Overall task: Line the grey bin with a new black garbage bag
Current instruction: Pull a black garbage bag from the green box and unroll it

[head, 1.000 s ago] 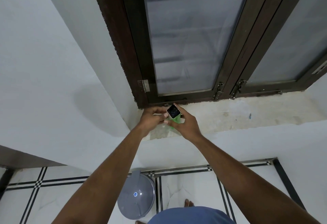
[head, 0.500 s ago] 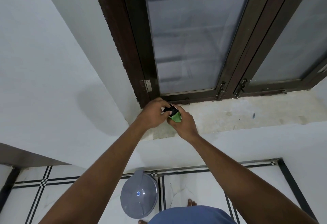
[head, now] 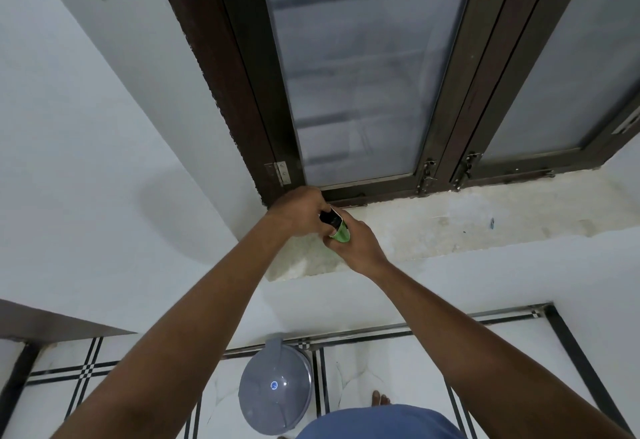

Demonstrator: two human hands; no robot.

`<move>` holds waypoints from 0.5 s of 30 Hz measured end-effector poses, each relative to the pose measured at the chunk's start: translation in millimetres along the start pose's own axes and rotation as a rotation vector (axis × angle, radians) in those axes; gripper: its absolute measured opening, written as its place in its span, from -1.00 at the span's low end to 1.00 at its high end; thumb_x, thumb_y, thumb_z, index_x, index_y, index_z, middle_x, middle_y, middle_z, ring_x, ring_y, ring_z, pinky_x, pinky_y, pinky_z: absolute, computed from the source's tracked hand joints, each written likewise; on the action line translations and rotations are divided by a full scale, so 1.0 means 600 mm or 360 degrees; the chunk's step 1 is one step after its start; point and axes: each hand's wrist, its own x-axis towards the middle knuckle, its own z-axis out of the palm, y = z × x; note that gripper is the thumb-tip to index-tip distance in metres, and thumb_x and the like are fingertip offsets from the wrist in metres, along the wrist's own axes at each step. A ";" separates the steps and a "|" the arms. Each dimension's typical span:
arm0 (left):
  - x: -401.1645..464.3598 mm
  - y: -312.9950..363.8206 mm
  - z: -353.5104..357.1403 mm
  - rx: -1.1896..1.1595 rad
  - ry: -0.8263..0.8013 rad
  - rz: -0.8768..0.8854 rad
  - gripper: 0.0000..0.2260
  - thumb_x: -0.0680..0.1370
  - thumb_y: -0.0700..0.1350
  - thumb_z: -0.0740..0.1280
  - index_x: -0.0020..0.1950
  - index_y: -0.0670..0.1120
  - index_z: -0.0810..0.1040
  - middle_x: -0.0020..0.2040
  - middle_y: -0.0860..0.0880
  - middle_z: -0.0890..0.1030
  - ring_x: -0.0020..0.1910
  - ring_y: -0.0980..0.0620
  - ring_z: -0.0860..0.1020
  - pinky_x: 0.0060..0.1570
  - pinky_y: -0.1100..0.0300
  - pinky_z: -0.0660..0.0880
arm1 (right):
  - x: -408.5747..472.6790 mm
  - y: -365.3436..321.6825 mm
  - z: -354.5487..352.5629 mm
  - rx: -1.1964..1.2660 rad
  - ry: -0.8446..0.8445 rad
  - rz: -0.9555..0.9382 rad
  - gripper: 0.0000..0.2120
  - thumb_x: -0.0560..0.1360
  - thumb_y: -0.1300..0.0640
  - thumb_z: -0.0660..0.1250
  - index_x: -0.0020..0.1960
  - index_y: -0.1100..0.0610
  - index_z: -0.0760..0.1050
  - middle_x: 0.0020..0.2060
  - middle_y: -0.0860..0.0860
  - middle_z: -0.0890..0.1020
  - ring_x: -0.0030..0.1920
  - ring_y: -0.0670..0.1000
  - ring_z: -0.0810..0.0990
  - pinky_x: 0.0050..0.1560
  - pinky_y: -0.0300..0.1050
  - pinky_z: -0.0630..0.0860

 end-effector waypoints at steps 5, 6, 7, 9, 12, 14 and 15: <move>0.009 0.011 -0.010 0.0148 -0.0105 -0.0093 -0.72 0.44 0.18 0.64 0.00 0.03 0.80 -0.21 0.03 0.72 -0.20 -0.03 0.70 -0.20 0.10 0.61 | 0.001 0.000 0.005 -0.0009 -0.0048 -0.0010 -0.34 0.58 -0.03 0.58 0.62 -0.18 0.45 0.26 -0.15 0.75 0.22 -0.09 0.71 0.21 -0.19 0.63; 0.010 0.011 -0.008 0.0098 -0.0100 -0.0097 -0.73 0.44 0.15 0.65 0.00 0.02 0.81 -0.20 0.02 0.73 -0.19 -0.04 0.71 -0.16 0.06 0.66 | 0.002 -0.001 0.004 0.0004 -0.0036 0.0003 -0.37 0.58 -0.03 0.58 0.61 -0.15 0.47 0.26 -0.14 0.75 0.21 -0.08 0.71 0.21 -0.18 0.64; 0.009 0.010 -0.004 0.0026 -0.0077 -0.0096 -0.74 0.43 0.12 0.66 0.00 0.00 0.82 -0.19 0.01 0.75 -0.19 -0.04 0.72 -0.12 0.01 0.73 | 0.004 -0.001 0.003 0.0016 -0.0024 0.0021 -0.39 0.57 -0.03 0.59 0.58 -0.15 0.50 0.24 -0.14 0.76 0.19 -0.07 0.71 0.20 -0.13 0.66; 0.003 0.004 0.006 -0.0129 0.0009 -0.0102 -0.75 0.38 0.06 0.69 -0.05 -0.03 0.83 -0.23 0.00 0.76 -0.22 -0.04 0.74 -0.15 -0.09 0.74 | 0.007 0.002 0.000 0.0024 -0.0029 0.0039 -0.45 0.54 -0.04 0.60 0.49 -0.17 0.55 0.16 -0.16 0.77 0.13 -0.08 0.73 0.16 0.01 0.70; -0.008 -0.005 0.011 -0.0317 0.0127 -0.0135 -0.75 0.33 0.04 0.72 -0.11 -0.03 0.80 -0.33 0.07 0.69 -0.33 0.04 0.67 -0.32 0.03 0.66 | 0.009 0.002 0.000 0.0040 -0.0038 0.0058 -0.49 0.52 -0.06 0.61 0.43 -0.12 0.59 0.12 -0.14 0.77 0.11 -0.05 0.74 0.18 0.13 0.71; -0.013 -0.011 -0.001 -0.0470 0.0290 -0.0173 -0.73 0.30 0.08 0.69 -0.14 0.00 0.73 -0.34 0.09 0.61 -0.37 0.08 0.55 -0.36 0.12 0.52 | 0.008 -0.004 -0.003 0.0036 -0.0006 0.0096 -0.52 0.54 -0.14 0.58 0.42 -0.11 0.58 0.13 -0.14 0.77 0.12 -0.03 0.73 0.18 0.12 0.70; -0.015 -0.015 -0.006 -0.0538 0.0400 -0.0182 -0.71 0.28 0.11 0.66 -0.14 0.00 0.70 -0.30 0.07 0.59 -0.35 0.07 0.51 -0.32 0.08 0.49 | 0.008 -0.006 -0.005 0.0031 0.0017 0.0123 -0.51 0.54 -0.18 0.57 0.42 -0.13 0.57 0.14 -0.14 0.76 0.13 -0.02 0.72 0.19 0.11 0.70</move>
